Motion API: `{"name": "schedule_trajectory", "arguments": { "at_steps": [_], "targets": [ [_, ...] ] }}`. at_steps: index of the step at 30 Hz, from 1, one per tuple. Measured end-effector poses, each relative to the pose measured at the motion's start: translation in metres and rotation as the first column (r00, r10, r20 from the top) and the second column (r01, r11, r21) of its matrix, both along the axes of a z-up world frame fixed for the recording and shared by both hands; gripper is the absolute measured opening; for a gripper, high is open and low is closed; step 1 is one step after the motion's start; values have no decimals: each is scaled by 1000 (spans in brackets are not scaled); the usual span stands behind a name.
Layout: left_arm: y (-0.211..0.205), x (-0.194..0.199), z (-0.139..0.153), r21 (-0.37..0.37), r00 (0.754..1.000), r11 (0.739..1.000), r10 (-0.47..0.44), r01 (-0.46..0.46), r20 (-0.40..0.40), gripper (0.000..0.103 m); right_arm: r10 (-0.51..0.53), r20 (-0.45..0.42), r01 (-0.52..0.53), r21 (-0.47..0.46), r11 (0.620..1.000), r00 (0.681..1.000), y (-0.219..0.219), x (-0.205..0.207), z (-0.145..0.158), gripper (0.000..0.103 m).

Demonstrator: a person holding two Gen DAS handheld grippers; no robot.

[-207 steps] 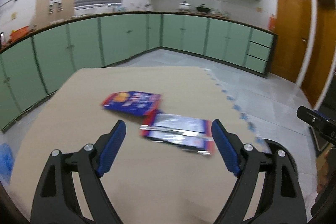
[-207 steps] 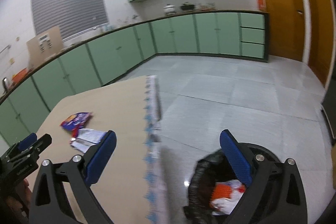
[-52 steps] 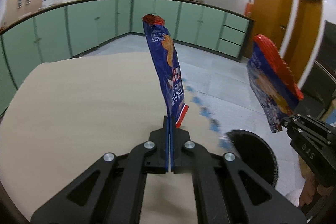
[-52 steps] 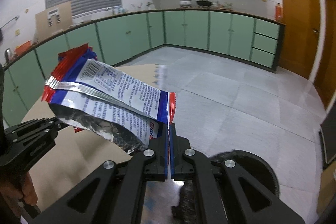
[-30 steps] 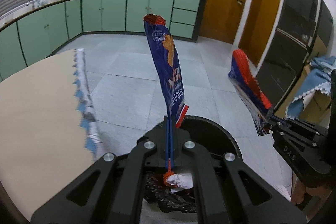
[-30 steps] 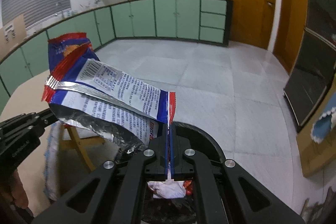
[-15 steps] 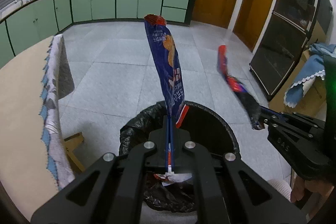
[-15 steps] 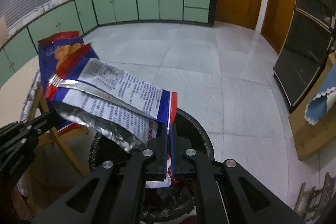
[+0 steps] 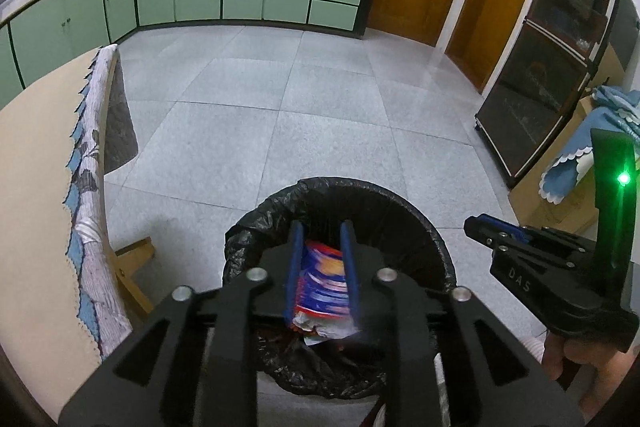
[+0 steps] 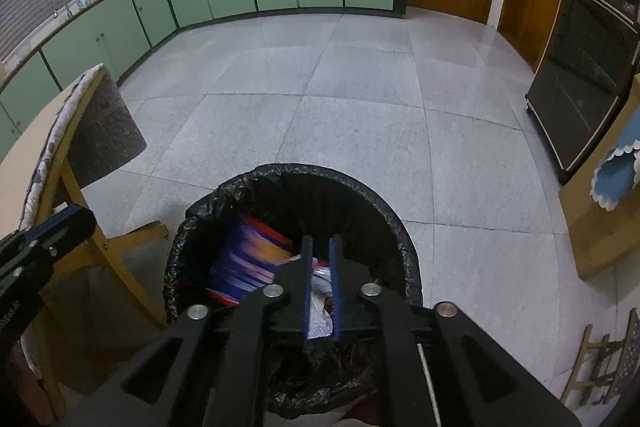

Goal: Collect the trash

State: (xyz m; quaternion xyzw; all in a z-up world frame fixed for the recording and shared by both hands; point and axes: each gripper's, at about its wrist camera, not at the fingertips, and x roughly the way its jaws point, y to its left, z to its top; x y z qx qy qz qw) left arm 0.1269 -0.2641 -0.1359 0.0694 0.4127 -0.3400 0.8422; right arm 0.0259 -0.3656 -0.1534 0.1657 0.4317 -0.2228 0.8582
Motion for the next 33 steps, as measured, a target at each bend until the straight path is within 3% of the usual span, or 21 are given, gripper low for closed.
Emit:
{"name": "schedule_trajectory", "arguments": {
  "at_steps": [2,9,18,24,33],
  "targets": [
    [3,-1,4,-7,1000,1000,6,-5,5,27,-4,26,4,-3,1000,1000,-1,-5,6,39],
    [22,-7,39,-56,996,998,46,-42,75,53,14,104,-10,-38,999,994,10,-12,37,70],
    [54,-21,80,-88,979,991,112,-97,172,81,59,177,-52,-43,998,982,32,-19,83,95],
    [78,-28,98,-91,966,989,136,-119,218,88,120,216,-113,-46,993,969,53,-27,109,97],
    [113,-41,114,-113,955,981,180,-157,237,90,183,248,-166,-88,982,951,83,-45,137,97]
  ]
}}
